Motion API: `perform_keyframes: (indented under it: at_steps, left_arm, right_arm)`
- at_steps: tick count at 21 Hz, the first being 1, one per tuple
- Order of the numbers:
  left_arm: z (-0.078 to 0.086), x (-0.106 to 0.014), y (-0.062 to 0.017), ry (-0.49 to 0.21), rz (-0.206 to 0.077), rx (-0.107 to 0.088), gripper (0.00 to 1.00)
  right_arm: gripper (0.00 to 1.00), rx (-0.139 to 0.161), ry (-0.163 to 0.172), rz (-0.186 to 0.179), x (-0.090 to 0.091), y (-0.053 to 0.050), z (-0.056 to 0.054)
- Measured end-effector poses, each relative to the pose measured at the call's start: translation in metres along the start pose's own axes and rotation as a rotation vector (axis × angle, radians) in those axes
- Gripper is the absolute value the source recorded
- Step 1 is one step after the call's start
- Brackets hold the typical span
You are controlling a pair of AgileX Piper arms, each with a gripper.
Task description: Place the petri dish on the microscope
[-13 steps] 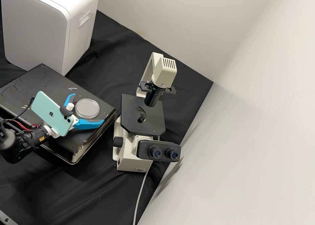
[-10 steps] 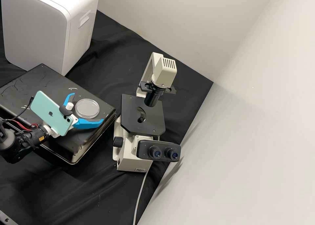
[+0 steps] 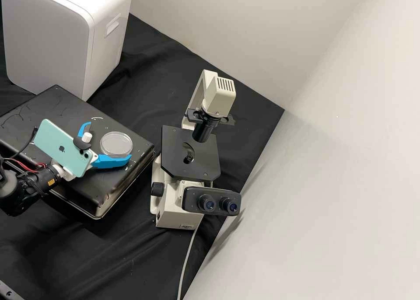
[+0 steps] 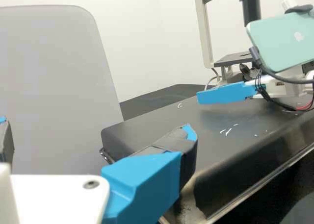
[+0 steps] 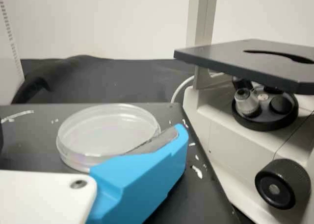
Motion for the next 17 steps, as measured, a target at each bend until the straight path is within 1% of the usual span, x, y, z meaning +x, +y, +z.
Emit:
perform_keyframes:
  at_steps: [7, 10, 17]
  left_arm:
    - [0.0, 0.0, 0.0, 0.0, 0.0, 0.0, 1.0]
    - [0.0, 0.0, 0.0, 0.0, 0.0, 0.0, 1.0]
    - [0.0, 0.0, 0.0, 0.0, 0.0, 0.0, 1.0]
  right_arm:
    - [1.0, -0.017, -0.026, -0.024, 0.0031, -0.0099, 0.009]
    - [1.0, -0.017, -0.02, -0.014, 0.0032, -0.0092, 0.0086]
    - [1.0, -0.02, -0.028, -0.018, 0.0039, -0.0112, 0.0109]
